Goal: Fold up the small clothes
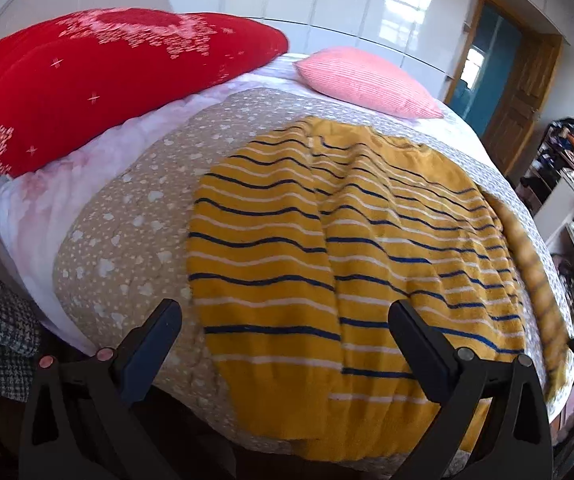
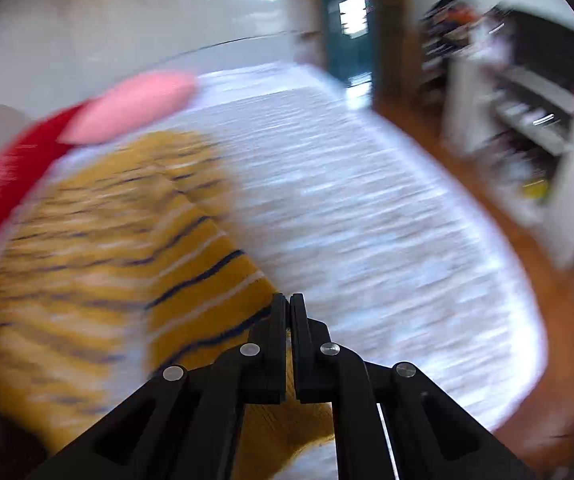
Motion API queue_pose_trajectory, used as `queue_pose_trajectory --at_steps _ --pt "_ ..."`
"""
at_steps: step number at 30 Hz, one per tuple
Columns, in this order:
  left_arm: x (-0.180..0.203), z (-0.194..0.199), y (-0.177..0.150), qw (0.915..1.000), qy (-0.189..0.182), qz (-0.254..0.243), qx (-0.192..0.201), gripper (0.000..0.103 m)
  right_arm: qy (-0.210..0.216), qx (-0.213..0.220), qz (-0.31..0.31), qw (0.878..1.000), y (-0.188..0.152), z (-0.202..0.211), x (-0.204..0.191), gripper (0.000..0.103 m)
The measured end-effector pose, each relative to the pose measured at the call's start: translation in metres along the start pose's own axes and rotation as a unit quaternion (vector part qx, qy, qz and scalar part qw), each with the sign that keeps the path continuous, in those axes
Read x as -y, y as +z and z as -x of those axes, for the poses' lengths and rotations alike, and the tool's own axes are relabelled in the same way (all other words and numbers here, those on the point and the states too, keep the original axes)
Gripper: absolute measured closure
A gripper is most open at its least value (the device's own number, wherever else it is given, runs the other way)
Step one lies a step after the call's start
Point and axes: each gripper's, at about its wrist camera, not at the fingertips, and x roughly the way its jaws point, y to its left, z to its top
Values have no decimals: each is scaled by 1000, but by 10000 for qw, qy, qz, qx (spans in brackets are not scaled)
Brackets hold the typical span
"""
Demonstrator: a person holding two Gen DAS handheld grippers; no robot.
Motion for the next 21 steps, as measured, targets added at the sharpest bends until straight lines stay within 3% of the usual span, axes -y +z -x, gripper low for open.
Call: queue_pose_trajectory --at_steps 1,4,6,7,8,10,12,13,14,16,17,19,21 --pt "-4 0 1 10000 26 50 -5 0 -22 -41 -142 9999 3 1 10 100" --pt "-18 0 2 9997 108 235 -10 0 738 145 -290 9967 5 25 15 95" --pt "-26 1 2 9994 145 312 -2 0 1187 126 5 9929 -1 33 -1 59" --pt "-28 1 1 9993 167 325 0 0 1276 108 87 9917 -3 33 -7 33" --pt "-30 1 1 9992 193 336 6 0 1285 116 181 9915 -6 31 -13 30" --pt "-36 1 -1 9991 243 358 -5 0 958 -11 249 9951 -11 17 -22 30" --pt "-44 0 -1 9988 293 394 -12 0 1001 -224 235 9944 -18 3 -24 34" --pt "-48 0 -1 9986 328 410 -5 0 1019 -339 240 9939 -19 -4 -23 65" --pt "-52 1 -1 9984 371 426 11 0 854 -351 229 9955 -18 -7 -18 81" --pt "-61 1 0 9978 492 440 75 0 608 -264 -141 9977 -11 -6 -1 85" --pt "-67 2 2 9973 580 442 113 0 401 -197 -390 9982 -7 -4 11 84" --pt "-75 -1 7 9967 667 427 168 0 232 -81 -769 9967 -3 4 30 71" --pt "-83 -10 14 9964 751 357 158 0 707 62 -1128 9911 -4 19 47 51"
